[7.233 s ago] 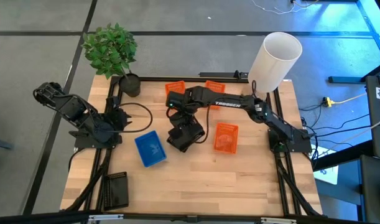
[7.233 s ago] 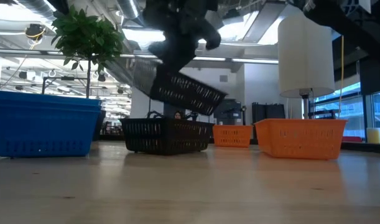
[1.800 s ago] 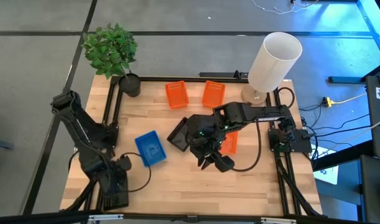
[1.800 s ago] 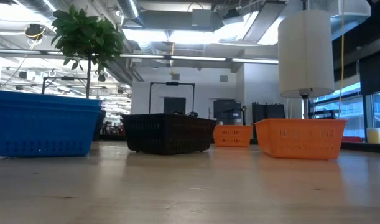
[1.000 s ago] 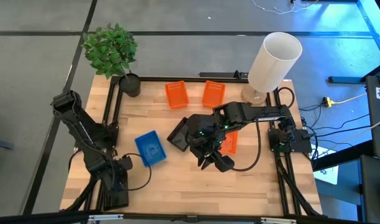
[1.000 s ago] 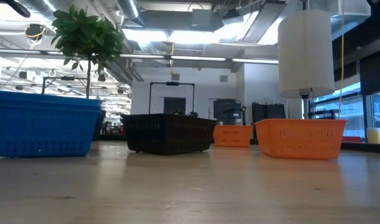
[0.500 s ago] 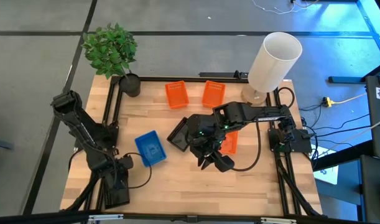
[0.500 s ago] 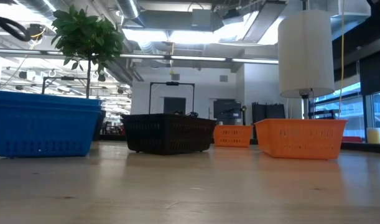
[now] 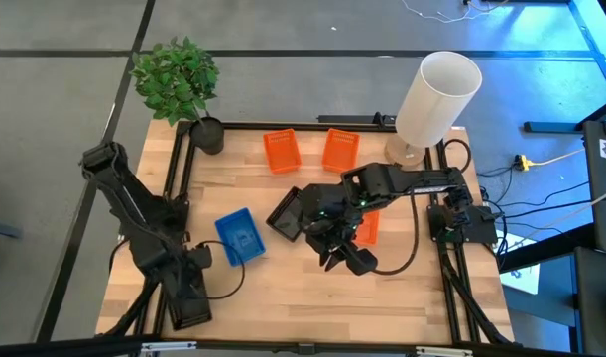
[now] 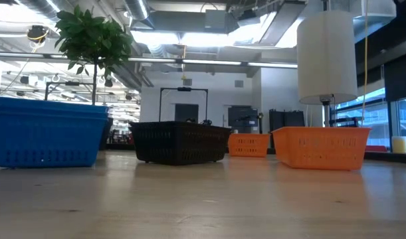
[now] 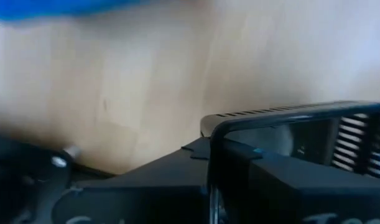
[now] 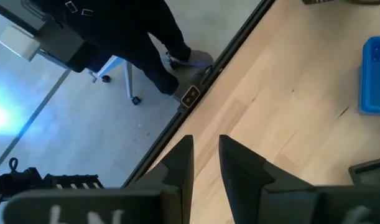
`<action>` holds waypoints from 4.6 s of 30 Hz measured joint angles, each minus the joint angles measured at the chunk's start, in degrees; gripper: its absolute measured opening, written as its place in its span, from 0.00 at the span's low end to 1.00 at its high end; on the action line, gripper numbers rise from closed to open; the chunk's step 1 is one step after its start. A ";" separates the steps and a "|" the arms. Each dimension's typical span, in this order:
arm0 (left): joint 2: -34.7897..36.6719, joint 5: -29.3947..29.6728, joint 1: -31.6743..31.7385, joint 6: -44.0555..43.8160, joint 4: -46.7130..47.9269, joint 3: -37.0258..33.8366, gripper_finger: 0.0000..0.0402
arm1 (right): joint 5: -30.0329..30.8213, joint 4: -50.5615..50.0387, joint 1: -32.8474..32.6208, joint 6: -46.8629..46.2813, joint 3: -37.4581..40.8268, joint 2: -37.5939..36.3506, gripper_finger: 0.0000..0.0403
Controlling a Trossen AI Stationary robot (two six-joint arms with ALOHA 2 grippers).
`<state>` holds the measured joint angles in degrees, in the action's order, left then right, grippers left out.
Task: Stack baskets by color
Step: Stack the bottom black bin on top of the top black bin
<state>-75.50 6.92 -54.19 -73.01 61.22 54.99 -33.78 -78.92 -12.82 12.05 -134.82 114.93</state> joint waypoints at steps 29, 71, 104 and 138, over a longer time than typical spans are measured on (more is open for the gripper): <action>-8.30 6.21 49.34 85.56 9.64 37.00 0.00 | 17.70 -1.81 -1.83 -4.31 -0.02 -11.74 0.19; -30.13 -15.71 67.14 118.57 -10.28 39.70 0.00 | 25.23 -4.87 -1.59 -4.39 -0.09 -16.17 0.19; -29.69 -3.65 64.59 115.52 -10.19 39.69 0.16 | 25.61 -4.71 -1.55 -6.48 -0.07 -16.15 0.19; 8.43 1.44 54.44 83.93 6.21 39.84 0.00 | 42.28 26.29 7.04 -17.78 33.35 -15.47 0.01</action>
<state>-67.08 8.36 0.25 10.92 67.42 94.82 8.50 -52.63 -5.78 -5.72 -101.47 99.46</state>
